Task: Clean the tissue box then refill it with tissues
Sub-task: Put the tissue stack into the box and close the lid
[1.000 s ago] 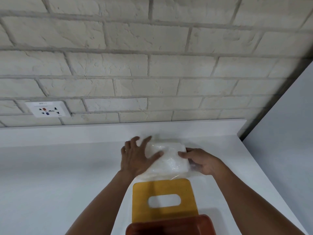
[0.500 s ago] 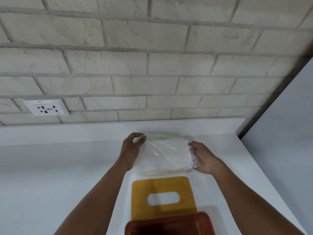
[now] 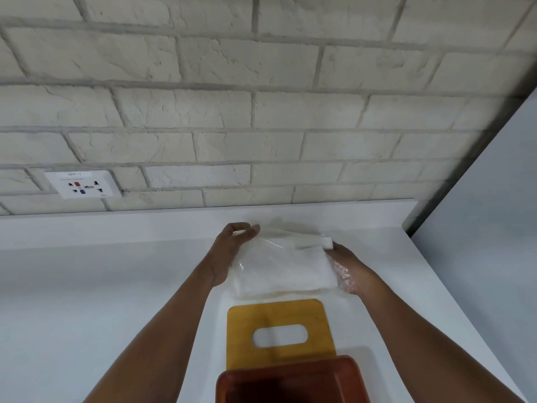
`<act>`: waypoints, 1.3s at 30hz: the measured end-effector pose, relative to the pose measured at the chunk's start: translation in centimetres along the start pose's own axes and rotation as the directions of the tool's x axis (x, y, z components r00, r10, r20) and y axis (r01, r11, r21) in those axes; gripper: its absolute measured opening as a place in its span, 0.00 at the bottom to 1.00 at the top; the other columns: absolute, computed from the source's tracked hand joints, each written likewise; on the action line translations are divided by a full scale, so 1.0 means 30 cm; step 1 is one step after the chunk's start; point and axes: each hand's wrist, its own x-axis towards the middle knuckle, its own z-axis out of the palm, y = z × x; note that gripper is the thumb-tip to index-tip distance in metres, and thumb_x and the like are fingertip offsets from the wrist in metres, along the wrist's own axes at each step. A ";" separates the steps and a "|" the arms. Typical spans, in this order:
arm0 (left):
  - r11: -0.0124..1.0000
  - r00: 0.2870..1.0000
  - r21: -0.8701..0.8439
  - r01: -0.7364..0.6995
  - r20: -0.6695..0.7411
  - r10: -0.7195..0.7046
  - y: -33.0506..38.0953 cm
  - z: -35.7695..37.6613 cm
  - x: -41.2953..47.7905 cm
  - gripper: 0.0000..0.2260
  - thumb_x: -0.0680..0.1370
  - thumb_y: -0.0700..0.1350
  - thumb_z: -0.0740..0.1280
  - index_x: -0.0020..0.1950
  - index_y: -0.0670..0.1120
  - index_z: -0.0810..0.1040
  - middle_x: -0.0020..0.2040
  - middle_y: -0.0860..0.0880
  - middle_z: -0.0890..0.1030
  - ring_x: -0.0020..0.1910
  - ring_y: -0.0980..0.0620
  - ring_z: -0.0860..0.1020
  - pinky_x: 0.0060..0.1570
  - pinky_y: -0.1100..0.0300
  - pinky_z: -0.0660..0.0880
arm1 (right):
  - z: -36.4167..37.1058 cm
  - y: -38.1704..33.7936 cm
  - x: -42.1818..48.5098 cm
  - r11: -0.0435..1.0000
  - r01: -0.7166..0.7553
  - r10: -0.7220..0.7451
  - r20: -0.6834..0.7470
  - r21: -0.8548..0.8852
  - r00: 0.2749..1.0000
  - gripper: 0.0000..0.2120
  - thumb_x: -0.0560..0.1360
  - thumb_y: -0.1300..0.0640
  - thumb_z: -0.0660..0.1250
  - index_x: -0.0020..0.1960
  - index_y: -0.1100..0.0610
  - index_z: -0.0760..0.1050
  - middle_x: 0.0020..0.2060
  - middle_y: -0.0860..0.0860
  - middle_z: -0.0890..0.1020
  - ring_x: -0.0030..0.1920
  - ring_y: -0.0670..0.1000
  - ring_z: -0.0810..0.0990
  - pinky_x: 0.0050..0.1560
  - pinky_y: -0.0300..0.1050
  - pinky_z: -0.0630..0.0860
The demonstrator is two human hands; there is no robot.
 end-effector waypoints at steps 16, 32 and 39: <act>0.968 0.998 -0.247 -0.042 -0.047 0.031 0.125 0.006 -0.057 0.04 0.77 0.43 0.77 0.47 0.45 0.84 0.42 0.44 0.84 0.39 0.45 0.83 0.48 0.52 0.80 | -0.013 0.036 -0.059 0.926 -0.042 -0.012 0.142 0.375 0.990 0.26 0.72 0.48 0.73 0.65 0.61 0.76 0.56 0.58 0.83 0.57 0.59 0.83 0.58 0.58 0.78; 0.994 0.997 -0.107 0.020 -0.072 -0.028 0.149 0.010 -0.059 0.15 0.86 0.53 0.65 0.43 0.47 0.77 0.46 0.40 0.78 0.37 0.46 0.75 0.43 0.54 0.73 | -0.001 0.085 -0.047 0.953 -0.118 0.094 0.097 0.279 0.991 0.13 0.83 0.64 0.55 0.50 0.66 0.78 0.43 0.62 0.81 0.37 0.53 0.84 0.42 0.46 0.80; 0.997 0.987 -0.030 -0.073 -0.147 0.068 0.168 0.022 -0.045 0.15 0.87 0.52 0.63 0.44 0.45 0.74 0.38 0.47 0.82 0.30 0.52 0.75 0.31 0.63 0.71 | 0.013 0.064 -0.069 0.989 0.001 -0.002 0.005 0.151 1.000 0.11 0.76 0.56 0.71 0.56 0.60 0.80 0.42 0.56 0.86 0.43 0.56 0.85 0.47 0.51 0.82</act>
